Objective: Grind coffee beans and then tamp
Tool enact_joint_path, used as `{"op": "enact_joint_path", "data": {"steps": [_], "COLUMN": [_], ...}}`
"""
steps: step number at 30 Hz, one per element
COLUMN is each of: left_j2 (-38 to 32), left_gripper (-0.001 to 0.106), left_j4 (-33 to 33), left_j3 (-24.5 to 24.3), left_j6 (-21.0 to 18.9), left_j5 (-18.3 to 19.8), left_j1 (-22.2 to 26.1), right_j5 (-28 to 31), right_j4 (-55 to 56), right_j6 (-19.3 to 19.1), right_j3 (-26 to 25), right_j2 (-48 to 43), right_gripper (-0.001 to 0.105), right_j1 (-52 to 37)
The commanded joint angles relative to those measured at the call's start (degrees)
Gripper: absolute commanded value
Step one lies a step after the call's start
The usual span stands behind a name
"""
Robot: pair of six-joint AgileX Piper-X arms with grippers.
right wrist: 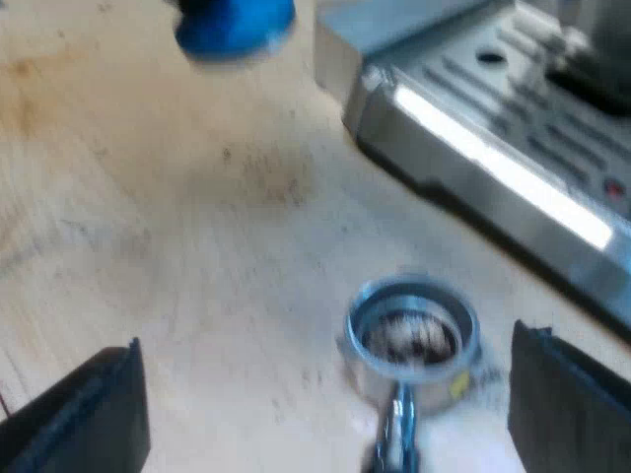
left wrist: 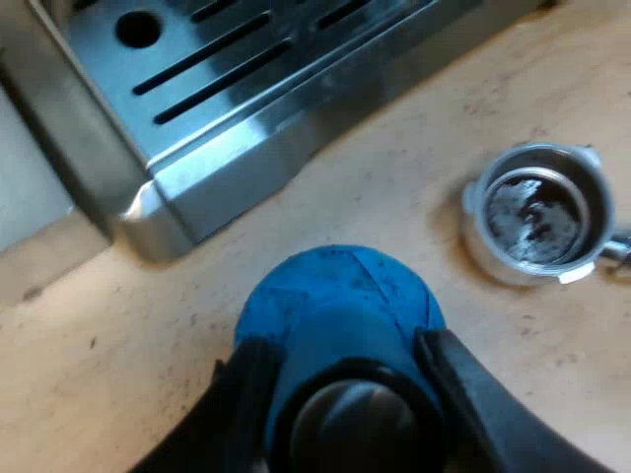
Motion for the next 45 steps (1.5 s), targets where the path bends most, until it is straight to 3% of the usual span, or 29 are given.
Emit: {"op": "enact_joint_path", "data": {"steps": [1, 12, 16, 20, 29, 35, 45], "left_j2": [-0.2, 3.5, 9.0, 15.9, 25.6, 29.4, 35.1], "left_gripper": [0.0, 0.0, 0.0, 0.0, 0.0, 0.0, 0.0], "left_j4": [-0.4, -0.4, -1.1, -1.3, -3.0, -7.7, -7.9], "left_j3": [-2.1, -5.5, -8.3, -11.2, -11.7, -11.7, -11.7], "left_j6": [0.2, 0.4, 1.2, 5.3, 6.7, 6.7, 6.7], "left_j5": [0.2, 2.4, 2.4, 2.4, 2.4, 2.4, 2.4], "left_j1": [-3.2, -11.4, -14.4, -16.6, -17.4, -17.4, -17.4], "right_j5": [0.7, 1.6, 1.6, 1.5, 1.4, 1.4, 1.4], "right_j4": [-0.5, -5.3, -5.7, -6.7, -6.9, -6.9, -6.9], "right_j6": [1.3, 2.4, 2.4, 2.4, 2.9, 2.9, 2.9], "right_j3": [2.4, 9.0, 9.1, 9.1, 9.1, 9.1, 9.1], "right_j2": [-0.9, -0.9, -0.9, -0.9, -0.9, -0.9, -0.9], "right_gripper": [0.075, 0.075, 0.075, 0.075, 0.075, 0.075, 0.075], "right_j1": [-0.1, -0.1, -0.1, -0.1, -0.1, -0.1, -0.1]}}
